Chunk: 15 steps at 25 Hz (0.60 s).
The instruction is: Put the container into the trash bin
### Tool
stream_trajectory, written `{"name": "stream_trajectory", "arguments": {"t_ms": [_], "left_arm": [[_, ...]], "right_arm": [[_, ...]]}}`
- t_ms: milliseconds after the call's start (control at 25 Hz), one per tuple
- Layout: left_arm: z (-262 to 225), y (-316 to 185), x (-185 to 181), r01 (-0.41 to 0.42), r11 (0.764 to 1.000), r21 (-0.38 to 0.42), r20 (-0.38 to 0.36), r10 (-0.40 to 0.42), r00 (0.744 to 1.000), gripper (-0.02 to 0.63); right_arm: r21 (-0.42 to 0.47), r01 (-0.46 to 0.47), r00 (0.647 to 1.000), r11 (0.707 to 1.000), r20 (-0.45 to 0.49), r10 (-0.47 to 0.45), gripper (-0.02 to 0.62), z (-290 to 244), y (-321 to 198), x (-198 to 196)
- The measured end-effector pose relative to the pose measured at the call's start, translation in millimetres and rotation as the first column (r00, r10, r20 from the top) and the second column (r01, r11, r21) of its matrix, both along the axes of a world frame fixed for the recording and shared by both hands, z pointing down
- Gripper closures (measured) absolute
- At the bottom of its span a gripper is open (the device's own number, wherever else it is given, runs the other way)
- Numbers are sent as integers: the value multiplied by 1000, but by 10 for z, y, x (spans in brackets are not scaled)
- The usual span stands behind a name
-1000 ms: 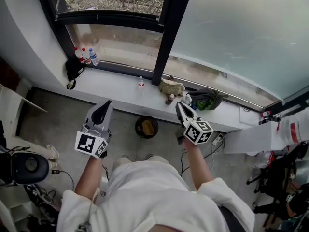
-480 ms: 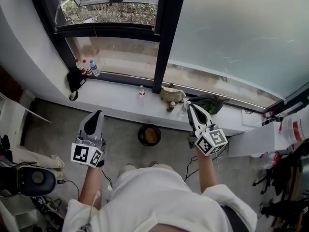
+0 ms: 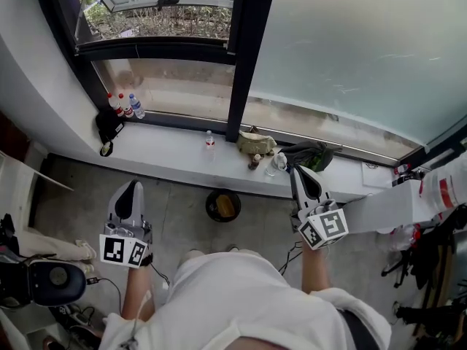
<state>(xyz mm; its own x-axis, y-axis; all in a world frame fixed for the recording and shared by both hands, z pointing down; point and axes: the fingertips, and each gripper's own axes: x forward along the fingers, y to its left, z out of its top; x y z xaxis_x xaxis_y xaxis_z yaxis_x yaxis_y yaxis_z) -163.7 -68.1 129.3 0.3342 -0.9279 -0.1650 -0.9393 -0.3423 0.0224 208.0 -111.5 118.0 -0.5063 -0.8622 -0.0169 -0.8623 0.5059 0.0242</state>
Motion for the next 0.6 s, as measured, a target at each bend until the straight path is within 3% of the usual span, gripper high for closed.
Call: {"name": "stream_trajectory", "arguments": {"t_ms": [280,600], "left_arm": [[86,45,-269,48,999,-25,-25,-49,999,589],[21,-51,-261,20,1000,2,-27,-20,999,588]], "right_arm": [[-25,-24,1000,999,-12,24,594,51,20,27],[-4,13,1000,1000,-12,-13,594,-5,-103,-291]]}}
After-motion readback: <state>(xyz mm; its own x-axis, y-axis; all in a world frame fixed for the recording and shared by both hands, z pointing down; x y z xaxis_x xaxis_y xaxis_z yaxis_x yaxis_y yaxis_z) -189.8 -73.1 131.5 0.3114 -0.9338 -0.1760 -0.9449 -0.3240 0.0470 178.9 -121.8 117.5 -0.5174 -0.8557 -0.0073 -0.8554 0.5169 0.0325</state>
